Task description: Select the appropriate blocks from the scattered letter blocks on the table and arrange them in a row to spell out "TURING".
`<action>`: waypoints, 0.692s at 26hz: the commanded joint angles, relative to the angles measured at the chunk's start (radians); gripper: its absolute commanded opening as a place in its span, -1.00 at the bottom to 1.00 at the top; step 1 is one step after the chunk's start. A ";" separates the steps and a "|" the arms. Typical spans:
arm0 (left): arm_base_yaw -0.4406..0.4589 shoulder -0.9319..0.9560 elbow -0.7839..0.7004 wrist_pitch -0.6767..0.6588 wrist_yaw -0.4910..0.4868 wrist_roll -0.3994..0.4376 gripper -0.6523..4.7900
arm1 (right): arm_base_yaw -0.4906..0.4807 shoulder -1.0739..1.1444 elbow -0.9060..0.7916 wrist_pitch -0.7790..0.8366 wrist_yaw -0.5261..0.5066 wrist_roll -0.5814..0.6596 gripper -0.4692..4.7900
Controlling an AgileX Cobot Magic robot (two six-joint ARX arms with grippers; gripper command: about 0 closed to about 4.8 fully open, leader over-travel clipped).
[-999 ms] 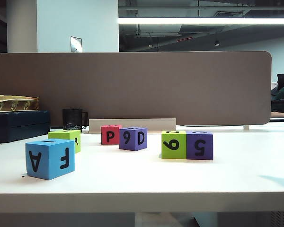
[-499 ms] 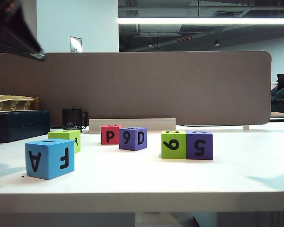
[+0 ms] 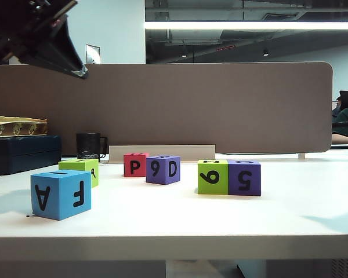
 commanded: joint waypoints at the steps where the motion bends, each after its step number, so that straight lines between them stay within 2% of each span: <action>1: -0.005 0.055 0.058 0.007 0.000 0.004 -0.78 | 0.000 -0.002 0.007 0.010 -0.002 -0.003 -0.83; 4: -0.007 0.123 0.121 0.006 0.010 0.003 -0.73 | 0.000 -0.002 0.007 0.009 -0.003 -0.003 -0.83; 9: -0.035 0.196 0.187 0.008 0.012 0.005 -0.09 | 0.000 -0.002 0.007 0.009 -0.003 -0.003 -0.83; 16: -0.116 0.322 0.296 0.014 0.003 0.012 -0.07 | 0.000 -0.002 0.007 0.009 -0.003 -0.003 -0.83; 18: -0.151 0.387 0.355 0.014 -0.001 0.013 0.02 | 0.000 -0.002 0.007 0.005 -0.003 -0.003 -0.83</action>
